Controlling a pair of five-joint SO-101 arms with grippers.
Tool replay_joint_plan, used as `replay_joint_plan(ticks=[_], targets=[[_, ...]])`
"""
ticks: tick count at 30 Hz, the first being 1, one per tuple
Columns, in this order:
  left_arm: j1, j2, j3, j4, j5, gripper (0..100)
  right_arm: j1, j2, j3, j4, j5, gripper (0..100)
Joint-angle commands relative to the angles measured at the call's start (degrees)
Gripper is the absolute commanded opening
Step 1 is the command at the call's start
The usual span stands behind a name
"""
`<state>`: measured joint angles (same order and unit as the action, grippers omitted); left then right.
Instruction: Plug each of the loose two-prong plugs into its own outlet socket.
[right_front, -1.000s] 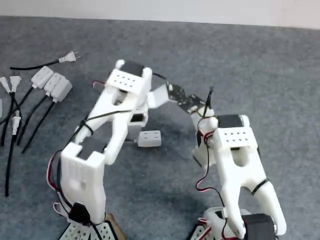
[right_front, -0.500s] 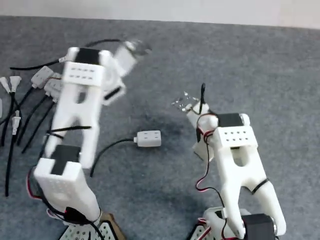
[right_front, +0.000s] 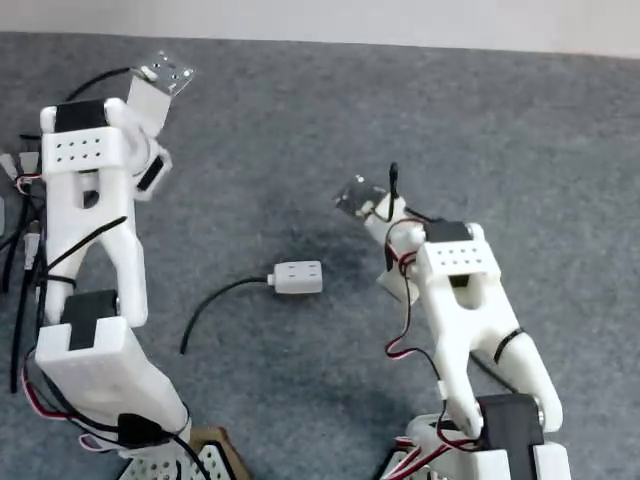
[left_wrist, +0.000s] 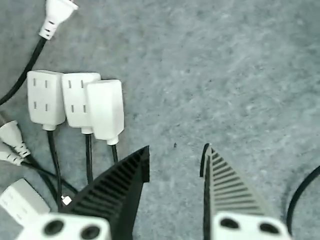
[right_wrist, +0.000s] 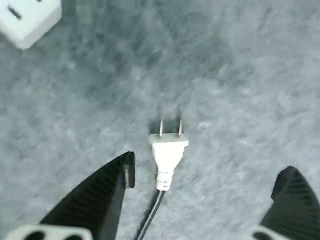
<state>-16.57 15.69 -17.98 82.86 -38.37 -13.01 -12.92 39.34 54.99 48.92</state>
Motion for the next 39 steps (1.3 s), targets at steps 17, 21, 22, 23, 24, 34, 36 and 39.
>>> replay_joint_plan(ticks=[17, 21, 22, 23, 24, 34, 36, 39], targets=[[14.99, -3.74, 6.99, 12.13, 3.52, 19, 2.15, -13.85, 16.66, -10.95, 10.73, 41.8], [17.63, -3.21, 8.13, 12.22, 3.6, 19, 2.24, -13.85, 18.68, -15.25, 9.05, 41.8], [17.01, -3.38, 7.87, 12.22, 3.52, 19, 2.24, -13.85, 18.59, -15.52, 9.23, 41.8], [16.31, -3.65, 7.87, 12.22, 3.52, 19, 2.24, -13.85, 18.51, -15.52, 9.49, 41.8], [15.6, -3.65, 7.96, 12.22, 3.6, 19, 2.24, -13.85, 18.51, -15.52, 9.49, 41.8], [21.14, -3.03, 17.8, 6.51, 7.91, 19, 3.47, -13.76, 17.45, -17.36, -2.29, 41.8], [23.43, -3.03, 19.12, 4.84, 7.82, 19, 3.47, -13.76, 17.71, -17.1, -4.84, 41.8], [26.51, -3.03, 19.38, 4.04, 7.82, 19, 3.47, -13.85, 19.56, -17.1, -7.65, 41.8]])
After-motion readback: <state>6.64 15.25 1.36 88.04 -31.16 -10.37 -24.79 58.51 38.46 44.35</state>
